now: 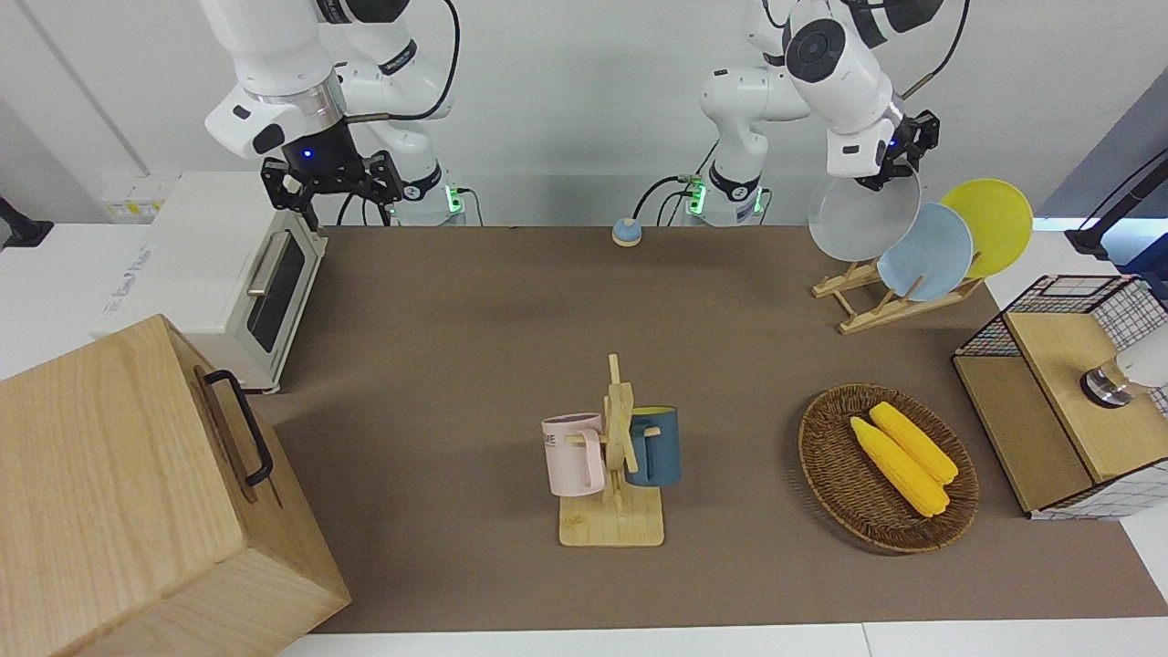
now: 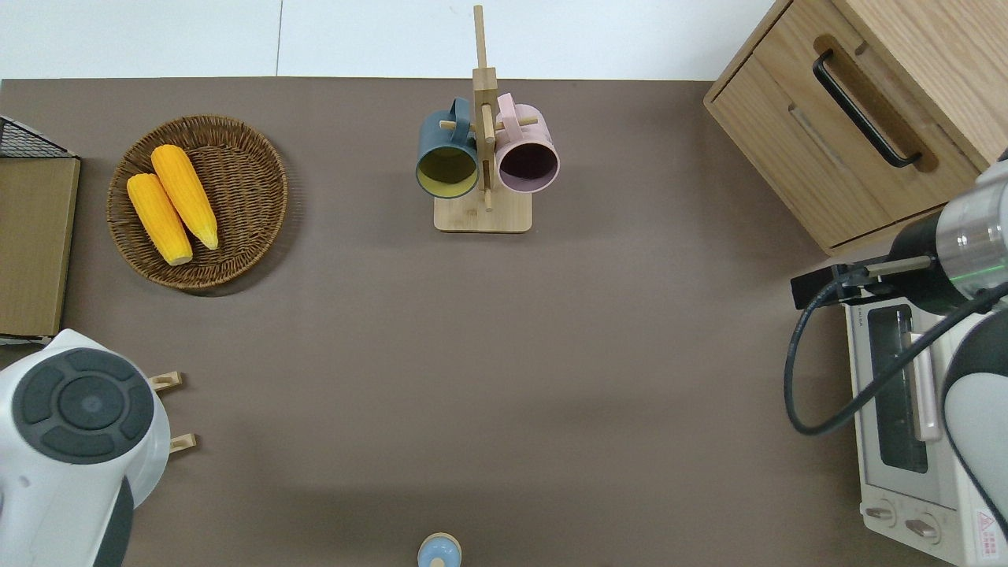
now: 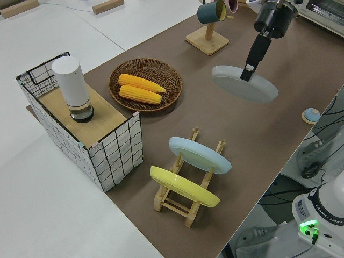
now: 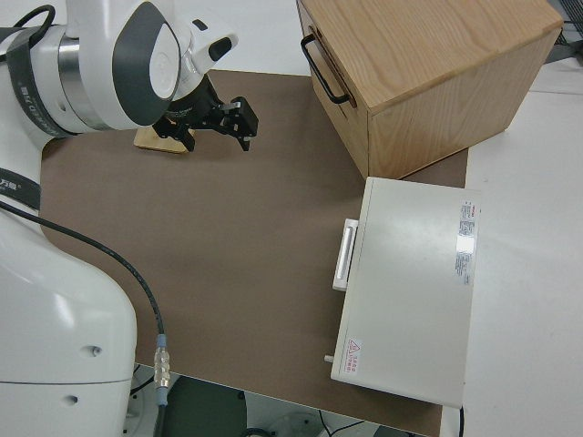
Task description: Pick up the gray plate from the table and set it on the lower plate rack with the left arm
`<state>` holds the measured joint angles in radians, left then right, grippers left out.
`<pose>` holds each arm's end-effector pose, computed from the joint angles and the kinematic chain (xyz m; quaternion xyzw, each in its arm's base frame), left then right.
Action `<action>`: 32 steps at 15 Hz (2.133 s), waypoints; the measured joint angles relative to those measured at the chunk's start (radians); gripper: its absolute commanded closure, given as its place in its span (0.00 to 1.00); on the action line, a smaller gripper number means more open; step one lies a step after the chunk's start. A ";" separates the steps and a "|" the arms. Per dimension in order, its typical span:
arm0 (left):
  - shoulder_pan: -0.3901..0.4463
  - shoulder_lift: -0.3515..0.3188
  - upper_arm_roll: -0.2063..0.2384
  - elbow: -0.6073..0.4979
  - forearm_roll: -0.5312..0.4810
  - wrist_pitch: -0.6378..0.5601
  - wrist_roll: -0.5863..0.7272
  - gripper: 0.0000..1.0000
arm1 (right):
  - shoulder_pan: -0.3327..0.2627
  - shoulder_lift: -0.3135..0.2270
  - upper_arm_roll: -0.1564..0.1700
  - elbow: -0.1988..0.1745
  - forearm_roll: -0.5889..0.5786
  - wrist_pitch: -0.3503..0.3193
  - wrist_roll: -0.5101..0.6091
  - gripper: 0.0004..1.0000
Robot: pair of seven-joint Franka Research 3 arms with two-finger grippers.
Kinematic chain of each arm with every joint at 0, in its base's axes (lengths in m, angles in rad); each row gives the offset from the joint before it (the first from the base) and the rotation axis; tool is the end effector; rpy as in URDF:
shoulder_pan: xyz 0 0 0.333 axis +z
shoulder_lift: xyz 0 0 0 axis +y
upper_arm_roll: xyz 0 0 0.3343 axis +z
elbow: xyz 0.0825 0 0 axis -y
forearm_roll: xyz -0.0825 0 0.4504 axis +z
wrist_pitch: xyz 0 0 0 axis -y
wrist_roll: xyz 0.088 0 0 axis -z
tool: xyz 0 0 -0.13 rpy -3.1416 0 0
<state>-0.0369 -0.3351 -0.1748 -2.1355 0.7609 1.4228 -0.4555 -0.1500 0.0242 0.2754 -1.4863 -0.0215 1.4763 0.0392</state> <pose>0.4767 -0.0101 0.5414 -0.8948 -0.1029 0.0392 0.4327 0.6142 0.0723 0.6423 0.9989 0.0423 -0.0160 0.0088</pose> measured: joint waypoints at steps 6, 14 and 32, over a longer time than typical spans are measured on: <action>-0.001 0.027 -0.004 -0.057 0.116 -0.003 -0.088 1.00 | 0.000 0.000 0.000 0.000 0.000 0.000 0.000 0.02; -0.001 0.031 -0.005 -0.170 0.161 0.025 -0.260 1.00 | 0.000 0.000 0.000 0.000 0.000 0.000 0.000 0.02; -0.009 0.065 -0.006 -0.327 0.264 0.117 -0.592 1.00 | 0.000 0.000 0.000 0.000 0.000 0.000 0.000 0.02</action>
<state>-0.0464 -0.2703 -0.1806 -2.4622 1.0244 1.5400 -1.0479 -0.1500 0.0242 0.2754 -1.4863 -0.0215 1.4763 0.0392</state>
